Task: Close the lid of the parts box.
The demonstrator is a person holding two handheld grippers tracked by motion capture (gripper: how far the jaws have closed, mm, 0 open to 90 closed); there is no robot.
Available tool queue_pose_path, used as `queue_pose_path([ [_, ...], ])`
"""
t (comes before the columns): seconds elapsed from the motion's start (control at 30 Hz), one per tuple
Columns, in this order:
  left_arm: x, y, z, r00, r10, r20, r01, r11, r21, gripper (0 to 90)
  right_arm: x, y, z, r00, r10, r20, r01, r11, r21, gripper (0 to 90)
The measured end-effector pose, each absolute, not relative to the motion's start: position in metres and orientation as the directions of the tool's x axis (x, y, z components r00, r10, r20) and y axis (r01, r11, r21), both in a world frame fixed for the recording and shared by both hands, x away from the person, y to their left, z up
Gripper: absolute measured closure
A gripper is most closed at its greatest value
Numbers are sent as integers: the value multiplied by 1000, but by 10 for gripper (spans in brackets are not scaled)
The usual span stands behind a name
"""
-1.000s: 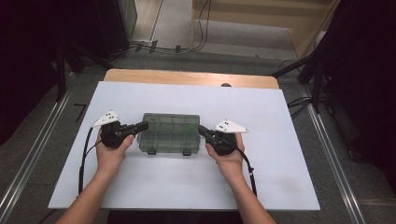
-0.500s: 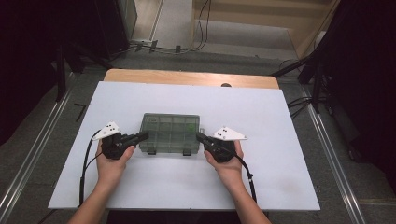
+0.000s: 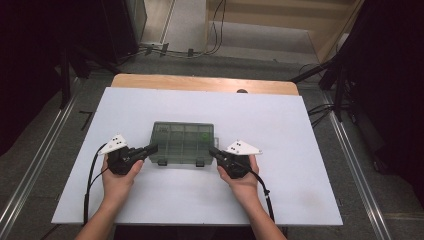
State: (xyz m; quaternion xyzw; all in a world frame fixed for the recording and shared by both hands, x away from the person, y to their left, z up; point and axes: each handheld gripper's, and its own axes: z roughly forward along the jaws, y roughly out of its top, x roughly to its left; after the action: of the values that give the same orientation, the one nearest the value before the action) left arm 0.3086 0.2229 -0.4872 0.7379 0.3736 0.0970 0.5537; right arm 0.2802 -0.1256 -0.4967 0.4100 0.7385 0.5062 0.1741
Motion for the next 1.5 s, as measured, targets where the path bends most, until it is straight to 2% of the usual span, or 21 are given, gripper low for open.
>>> queue_pose_path([
  [0.67,306,221,-496,692,683,-234,456,-163,875,887,279,-126,-505,-604,781,163,443,159,882,873],
  [1.1,306,221,-498,691,683,-235,454,-157,877,888,278,-128,-508,-611,780,136,413,167,895,871],
  [1.17,307,222,-497,695,674,-251,461,-150,875,870,278,-128,-508,-615,777,135,409,167,897,814],
  [1.27,305,222,-496,712,654,-255,451,-147,880,722,276,-130,-507,-640,752,161,405,152,902,690],
  [1.37,305,223,-494,711,653,-261,449,-136,883,564,275,-132,-504,-657,731,183,402,135,906,504],
  [1.47,305,227,-492,730,620,-289,453,-122,883,441,273,-131,-501,-645,749,152,378,140,915,287],
  [1.5,303,228,-492,730,621,-284,444,-115,889,375,272,-131,-499,-643,750,154,381,138,914,214],
])
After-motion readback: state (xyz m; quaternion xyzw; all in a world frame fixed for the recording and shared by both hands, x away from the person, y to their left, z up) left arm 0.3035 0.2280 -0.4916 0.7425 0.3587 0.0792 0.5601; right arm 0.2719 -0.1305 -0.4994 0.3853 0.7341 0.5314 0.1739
